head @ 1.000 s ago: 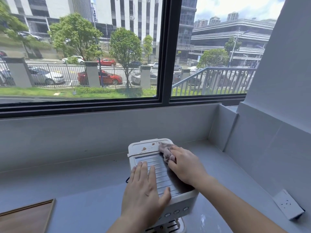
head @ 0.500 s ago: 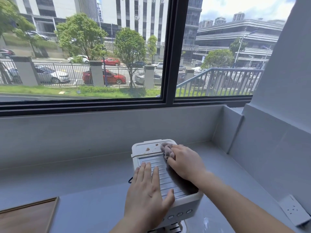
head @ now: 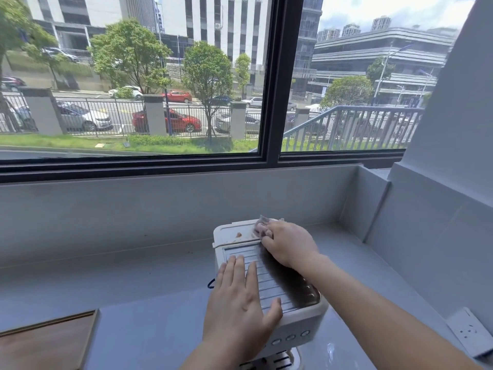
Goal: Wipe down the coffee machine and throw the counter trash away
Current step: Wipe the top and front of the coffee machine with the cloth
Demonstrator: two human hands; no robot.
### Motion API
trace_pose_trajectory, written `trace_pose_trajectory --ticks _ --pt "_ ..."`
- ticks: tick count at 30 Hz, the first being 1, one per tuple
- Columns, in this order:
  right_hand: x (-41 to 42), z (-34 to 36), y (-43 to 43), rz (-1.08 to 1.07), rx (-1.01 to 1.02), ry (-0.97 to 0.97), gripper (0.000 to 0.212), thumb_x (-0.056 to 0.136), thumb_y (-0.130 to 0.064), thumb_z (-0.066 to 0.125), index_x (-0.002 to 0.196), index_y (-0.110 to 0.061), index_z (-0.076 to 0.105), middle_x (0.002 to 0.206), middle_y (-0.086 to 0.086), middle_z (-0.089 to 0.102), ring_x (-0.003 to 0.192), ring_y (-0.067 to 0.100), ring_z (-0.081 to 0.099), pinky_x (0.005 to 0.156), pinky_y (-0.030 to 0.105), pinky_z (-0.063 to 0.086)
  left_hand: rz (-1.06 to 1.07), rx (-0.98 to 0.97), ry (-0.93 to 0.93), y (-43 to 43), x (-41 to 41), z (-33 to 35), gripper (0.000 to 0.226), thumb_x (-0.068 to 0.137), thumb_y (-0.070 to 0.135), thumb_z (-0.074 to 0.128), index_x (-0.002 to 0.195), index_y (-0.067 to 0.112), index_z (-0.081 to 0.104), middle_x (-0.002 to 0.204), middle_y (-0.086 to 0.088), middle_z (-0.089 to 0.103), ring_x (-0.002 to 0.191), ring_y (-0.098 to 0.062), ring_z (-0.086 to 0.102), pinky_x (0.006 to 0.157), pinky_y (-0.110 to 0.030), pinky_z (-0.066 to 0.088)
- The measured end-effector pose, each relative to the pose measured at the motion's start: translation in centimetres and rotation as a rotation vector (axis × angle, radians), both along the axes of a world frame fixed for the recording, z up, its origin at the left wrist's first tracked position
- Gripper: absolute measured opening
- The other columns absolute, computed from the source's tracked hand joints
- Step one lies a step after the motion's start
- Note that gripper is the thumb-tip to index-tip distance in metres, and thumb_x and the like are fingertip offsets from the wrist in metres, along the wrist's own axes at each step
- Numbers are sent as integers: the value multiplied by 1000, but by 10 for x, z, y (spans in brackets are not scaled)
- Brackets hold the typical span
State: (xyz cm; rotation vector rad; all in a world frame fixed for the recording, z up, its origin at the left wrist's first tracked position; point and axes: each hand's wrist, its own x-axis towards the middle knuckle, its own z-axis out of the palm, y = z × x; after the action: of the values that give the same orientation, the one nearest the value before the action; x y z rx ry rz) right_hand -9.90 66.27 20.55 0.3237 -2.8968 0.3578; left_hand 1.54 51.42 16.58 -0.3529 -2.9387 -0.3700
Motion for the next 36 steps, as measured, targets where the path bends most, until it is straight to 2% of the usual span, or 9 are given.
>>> trace_pose_trajectory --ticks 4,7,11,14,17,22,28,32,36 --pt "-23 12 -28 -107 -54 -96 23 93 -28 37 93 -27 60 112 2 66 108 31 59 80 38 46 11 11 -12 0 1 0 99 74 71 3 155 14 4 164 -10 -8 149 -20 -17 120 -37 -15" --pt "-6 -2 -24 20 7 12 21 87 -32 39 99 -30 57 120 -12 64 111 25 57 73 34 25 6 -7 -6 -1 2 0 99 75 71 4 155 13 5 164 -11 -6 150 -21 -14 122 -39 -12" --pt "14 -12 5 171 54 50 45 84 -41 38 126 -38 55 141 -19 53 128 11 49 94 36 40 20 15 23 1 1 0 98 75 71 5 155 15 7 165 -11 -3 150 -21 -11 120 -36 -17" --pt "-10 4 -6 53 36 -62 26 91 -32 41 107 -26 61 132 -7 61 120 22 55 89 38 47 6 13 20 0 1 -1 99 75 72 5 155 14 7 164 -11 -4 150 -21 -12 121 -37 -15" --pt "-15 13 -34 28 16 -69 15 91 -26 40 90 -23 55 115 -2 65 110 27 57 68 31 37 12 28 27 -1 2 -1 97 76 71 7 155 14 7 164 -10 -5 150 -21 -14 121 -37 -13" --pt "14 -11 -19 275 -42 -6 41 84 -35 43 121 -28 60 141 -13 55 130 14 47 101 33 40 8 56 69 -1 2 -3 95 78 70 12 155 15 10 165 -11 0 151 -21 -10 121 -36 -14" --pt "-15 10 -30 84 -28 -39 27 89 -28 43 111 -26 60 126 -9 63 119 22 55 90 37 44 28 109 95 -1 5 -3 92 77 69 16 154 16 17 164 -6 6 151 -18 -6 122 -36 -9" --pt "0 5 -37 435 -65 -147 54 79 -37 43 129 -55 49 141 -31 49 133 -9 38 104 22 34 38 191 162 -2 8 -2 83 79 61 26 149 17 28 161 -2 16 150 -16 -1 122 -31 -6" --pt "-14 8 -15 342 -7 -50 45 84 -32 47 125 -45 58 143 -28 49 133 0 42 98 10 19 64 249 123 -3 12 -3 78 80 59 28 146 18 31 160 -5 13 150 -19 5 120 -25 -8"
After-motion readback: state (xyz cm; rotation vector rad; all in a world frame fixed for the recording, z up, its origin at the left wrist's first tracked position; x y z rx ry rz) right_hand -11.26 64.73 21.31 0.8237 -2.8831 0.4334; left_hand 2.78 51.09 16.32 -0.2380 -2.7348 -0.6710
